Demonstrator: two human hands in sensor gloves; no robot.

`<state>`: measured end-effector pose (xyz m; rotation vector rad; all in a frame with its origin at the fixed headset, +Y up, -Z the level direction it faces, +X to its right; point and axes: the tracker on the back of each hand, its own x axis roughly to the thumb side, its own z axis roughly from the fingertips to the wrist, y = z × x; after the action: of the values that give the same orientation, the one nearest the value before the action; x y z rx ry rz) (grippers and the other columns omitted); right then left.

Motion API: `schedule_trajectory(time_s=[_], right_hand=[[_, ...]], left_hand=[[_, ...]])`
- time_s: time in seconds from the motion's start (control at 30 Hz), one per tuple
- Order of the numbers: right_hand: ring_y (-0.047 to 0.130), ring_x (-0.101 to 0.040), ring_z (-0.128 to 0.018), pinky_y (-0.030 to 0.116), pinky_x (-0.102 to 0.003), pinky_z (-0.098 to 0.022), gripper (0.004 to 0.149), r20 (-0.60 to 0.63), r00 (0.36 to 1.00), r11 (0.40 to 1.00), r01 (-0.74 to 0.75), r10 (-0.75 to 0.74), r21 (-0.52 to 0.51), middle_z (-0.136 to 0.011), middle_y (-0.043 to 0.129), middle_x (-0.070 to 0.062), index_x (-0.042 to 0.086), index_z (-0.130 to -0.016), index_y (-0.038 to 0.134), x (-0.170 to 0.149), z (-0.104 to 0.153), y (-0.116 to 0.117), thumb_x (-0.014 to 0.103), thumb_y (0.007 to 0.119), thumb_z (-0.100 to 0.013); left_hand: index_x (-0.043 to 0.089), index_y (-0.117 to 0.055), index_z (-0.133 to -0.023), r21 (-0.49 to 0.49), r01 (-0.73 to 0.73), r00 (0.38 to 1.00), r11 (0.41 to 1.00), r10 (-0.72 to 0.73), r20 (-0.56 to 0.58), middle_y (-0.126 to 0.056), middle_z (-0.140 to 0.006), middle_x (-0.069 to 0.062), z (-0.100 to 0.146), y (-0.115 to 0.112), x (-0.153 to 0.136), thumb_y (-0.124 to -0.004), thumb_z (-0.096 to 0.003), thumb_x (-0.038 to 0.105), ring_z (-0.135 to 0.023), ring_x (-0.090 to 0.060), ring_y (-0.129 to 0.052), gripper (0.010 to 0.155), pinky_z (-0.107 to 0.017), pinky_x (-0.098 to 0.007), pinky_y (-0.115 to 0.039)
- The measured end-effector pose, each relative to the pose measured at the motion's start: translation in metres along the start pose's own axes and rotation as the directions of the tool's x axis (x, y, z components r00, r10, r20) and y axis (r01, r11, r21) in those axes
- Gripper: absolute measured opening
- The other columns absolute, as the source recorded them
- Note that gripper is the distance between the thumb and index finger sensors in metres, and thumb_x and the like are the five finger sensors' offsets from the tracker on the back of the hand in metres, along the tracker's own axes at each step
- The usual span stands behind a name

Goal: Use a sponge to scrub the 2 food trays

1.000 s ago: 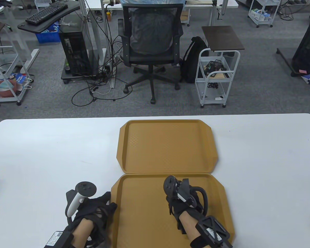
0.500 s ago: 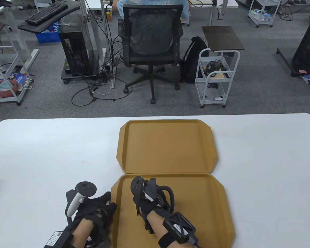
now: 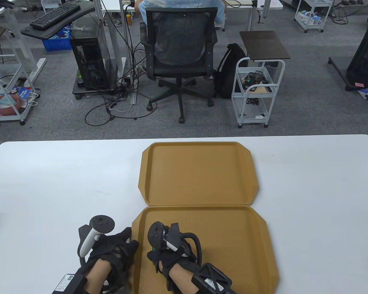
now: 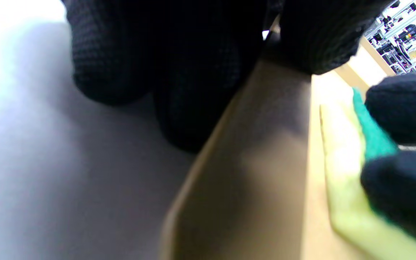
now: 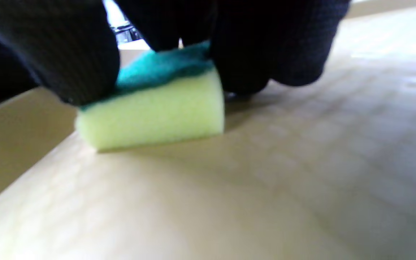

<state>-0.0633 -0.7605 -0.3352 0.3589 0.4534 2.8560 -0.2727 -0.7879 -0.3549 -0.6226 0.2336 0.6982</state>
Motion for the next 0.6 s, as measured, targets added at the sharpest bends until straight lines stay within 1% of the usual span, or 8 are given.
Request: schedule_trajectory(time_s=[0.1, 0.17, 0.3, 0.4, 0.53, 0.6], right_hand=[[0.083, -0.037, -0.069, 0.08, -0.049, -0.053, 0.078, 0.052, 0.998, 0.999, -0.032, 0.032, 0.007, -0.111, 0.051, -0.016, 0.02, -0.107, 0.056, 0.003, 0.016, 0.008, 0.049, 0.09, -0.043], [0.083, -0.037, -0.07, 0.08, -0.048, -0.053, 0.078, 0.06, 0.996, 0.997, -0.071, 0.07, 0.004, -0.111, 0.05, -0.015, 0.02, -0.107, 0.056, 0.003, 0.021, 0.009, 0.049, 0.09, -0.043], [0.083, -0.037, -0.069, 0.081, -0.049, -0.053, 0.08, 0.051, 0.995, 0.996, -0.083, 0.081, 0.02, -0.111, 0.05, -0.015, 0.019, -0.107, 0.054, -0.008, 0.029, 0.007, 0.049, 0.09, -0.043], [0.083, -0.038, -0.07, 0.08, -0.049, -0.053, 0.08, 0.033, 0.994, 0.995, -0.101, 0.1, 0.02, -0.111, 0.05, -0.015, 0.02, -0.107, 0.054, -0.022, 0.035, 0.004, 0.049, 0.09, -0.043], [0.083, -0.038, -0.071, 0.08, -0.05, -0.054, 0.079, -0.009, 0.992, 0.992, -0.122, 0.122, 0.02, -0.111, 0.05, -0.015, 0.021, -0.107, 0.055, -0.052, 0.044, -0.004, 0.049, 0.09, -0.043], [0.082, -0.038, -0.074, 0.079, -0.051, -0.055, 0.078, -0.027, 0.99, 0.99, -0.137, 0.138, 0.024, -0.112, 0.051, -0.014, 0.022, -0.107, 0.055, -0.073, 0.049, -0.009, 0.049, 0.09, -0.043]], left_hand=[[0.037, -0.052, -0.109, 0.0, 0.001, 1.0, 1.0, -0.001, 0.0, -0.102, -0.062, 0.007, 0.0, 0.0, 0.0, -0.08, -0.0463, 0.053, -0.035, -0.016, -0.115, 0.07, -0.033, -0.034, -0.097], [0.037, -0.052, -0.109, 0.001, 0.0, 1.0, 1.0, 0.0, 0.0, -0.102, -0.062, 0.007, 0.0, 0.0, 0.0, -0.08, -0.0462, 0.053, -0.035, -0.016, -0.115, 0.07, -0.033, -0.034, -0.097], [0.037, -0.052, -0.109, 0.005, 0.003, 1.0, 1.0, -0.003, 0.0, -0.102, -0.062, 0.007, 0.0, 0.0, 0.0, -0.08, -0.0462, 0.053, -0.036, -0.015, -0.115, 0.07, -0.033, -0.034, -0.097], [0.037, -0.052, -0.109, 0.004, 0.002, 1.0, 1.0, -0.002, 0.0, -0.102, -0.062, 0.007, 0.0, 0.0, 0.0, -0.08, -0.0462, 0.053, -0.036, -0.015, -0.115, 0.07, -0.033, -0.034, -0.097], [0.037, -0.052, -0.109, 0.002, 0.002, 1.0, 1.0, -0.002, 0.0, -0.102, -0.062, 0.006, 0.0, 0.0, 0.0, -0.08, -0.0462, 0.053, -0.036, -0.016, -0.115, 0.071, -0.033, -0.035, -0.097], [0.036, -0.052, -0.109, 0.003, 0.005, 1.0, 1.0, -0.005, 0.0, -0.102, -0.062, 0.007, 0.0, 0.0, 0.0, -0.079, -0.0462, 0.053, -0.036, -0.016, -0.115, 0.071, -0.033, -0.035, -0.097]])
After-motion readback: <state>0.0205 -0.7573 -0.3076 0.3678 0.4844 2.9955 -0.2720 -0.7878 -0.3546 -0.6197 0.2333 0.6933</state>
